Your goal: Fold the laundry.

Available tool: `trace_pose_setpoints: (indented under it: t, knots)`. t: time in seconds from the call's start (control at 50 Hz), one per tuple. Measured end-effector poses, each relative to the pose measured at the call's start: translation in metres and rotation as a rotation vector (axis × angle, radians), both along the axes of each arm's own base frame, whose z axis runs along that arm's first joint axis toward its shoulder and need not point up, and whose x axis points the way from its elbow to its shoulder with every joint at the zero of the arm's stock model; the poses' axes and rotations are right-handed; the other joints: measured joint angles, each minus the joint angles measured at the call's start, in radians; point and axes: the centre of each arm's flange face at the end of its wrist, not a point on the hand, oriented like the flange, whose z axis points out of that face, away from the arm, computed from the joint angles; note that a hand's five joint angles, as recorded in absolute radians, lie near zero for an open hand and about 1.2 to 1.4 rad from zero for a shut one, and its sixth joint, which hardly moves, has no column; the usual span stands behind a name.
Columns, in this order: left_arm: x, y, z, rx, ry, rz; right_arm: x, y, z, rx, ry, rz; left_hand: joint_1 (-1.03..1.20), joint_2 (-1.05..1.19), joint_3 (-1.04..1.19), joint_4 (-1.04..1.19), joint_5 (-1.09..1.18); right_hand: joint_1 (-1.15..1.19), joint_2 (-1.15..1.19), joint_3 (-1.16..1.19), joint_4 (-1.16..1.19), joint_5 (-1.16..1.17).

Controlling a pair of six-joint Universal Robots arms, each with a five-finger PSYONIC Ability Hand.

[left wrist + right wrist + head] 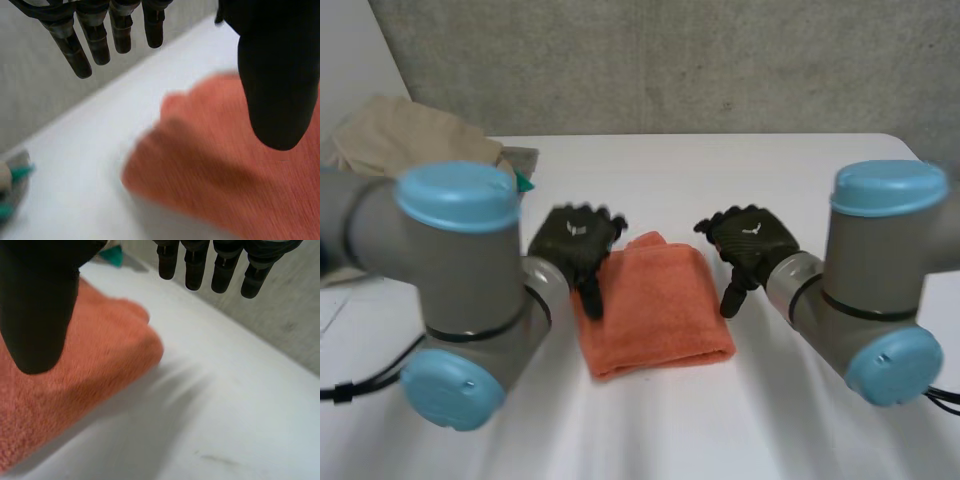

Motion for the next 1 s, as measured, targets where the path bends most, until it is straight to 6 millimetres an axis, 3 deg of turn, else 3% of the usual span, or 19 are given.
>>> trace_pose_setpoints:
  t: [0.12, 0.22, 0.36, 0.56, 0.62, 0.68, 0.7, 0.72, 0.76, 0.88, 1.0]
  knots:
    - [0.0, -0.001, 0.051, -0.11, 0.119, -0.15, -0.017, 0.017, -0.008, 0.031, -0.036, -0.046, 0.0, 0.0, 0.0, 0.0, 0.0, 0.0, 0.0, 0.0, 0.0, 0.0]
    - [-0.004, 0.005, 0.073, -0.134, 0.186, -0.345, -0.026, 0.03, -0.027, 0.148, -0.087, -0.094, 0.0, 0.0, 0.0, 0.0, 0.0, 0.0, 0.0, 0.0, 0.0, 0.0]
    - [-0.012, 0.03, 0.078, -0.049, 0.22, -0.621, -0.022, 0.034, -0.045, 0.248, -0.186, -0.106, 0.0, 0.0, 0.0, 0.0, 0.0, 0.0, 0.0, 0.0, 0.0, 0.0]
    - [-0.012, 0.041, 0.073, 0.008, 0.216, -0.684, -0.005, 0.021, -0.068, 0.263, -0.223, -0.067, 0.0, 0.0, 0.0, 0.0, 0.0, 0.0, 0.0, 0.0, 0.0, 0.0]
    - [-0.012, 0.041, 0.072, 0.01, 0.214, -0.679, 0.003, 0.016, -0.075, 0.259, -0.216, -0.052, 0.0, 0.0, 0.0, 0.0, 0.0, 0.178, 0.181, 0.179, 0.18, 0.172]
    - [-0.012, 0.041, 0.071, 0.011, 0.214, -0.675, 0.009, 0.011, -0.079, 0.246, -0.217, -0.044, 0.0, 0.0, 0.0, 0.0, 0.0, 0.48, 0.651, 0.643, 0.661, 0.58]
    - [-0.012, 0.041, 0.071, 0.011, 0.214, -0.675, 0.009, 0.011, -0.079, 0.246, -0.217, -0.044, 0.0, 0.0, 0.0, 0.0, 0.0, 0.48, 0.651, 0.643, 0.661, 0.58]
    - [-0.012, 0.041, 0.071, 0.012, 0.213, -0.674, 0.012, 0.007, -0.08, 0.236, -0.222, -0.045, 0.0, 0.0, 0.0, 0.0, 0.0, 0.546, 0.786, 0.801, 0.882, 0.779]
    - [-0.012, 0.041, 0.07, 0.014, 0.213, -0.673, 0.013, 0.002, -0.078, 0.214, -0.233, -0.05, 0.0, 0.0, 0.0, 0.0, 0.0, 0.546, 0.829, 0.853, 0.965, 0.86]
    - [-0.012, 0.04, 0.07, 0.014, 0.214, -0.672, 0.016, -0.016, -0.059, 0.121, -0.289, -0.072, 0.0, 0.0, 0.0, 0.0, 0.0, 0.546, 0.874, 0.897, 0.991, 0.874]
    - [-0.013, 0.04, 0.076, -0.001, 0.222, -0.672, -0.007, -0.074, -0.031, -0.007, -0.353, -0.174, 0.0, 0.0, 0.0, 0.0, 0.0, 0.546, 0.874, 0.897, 0.992, 0.89]
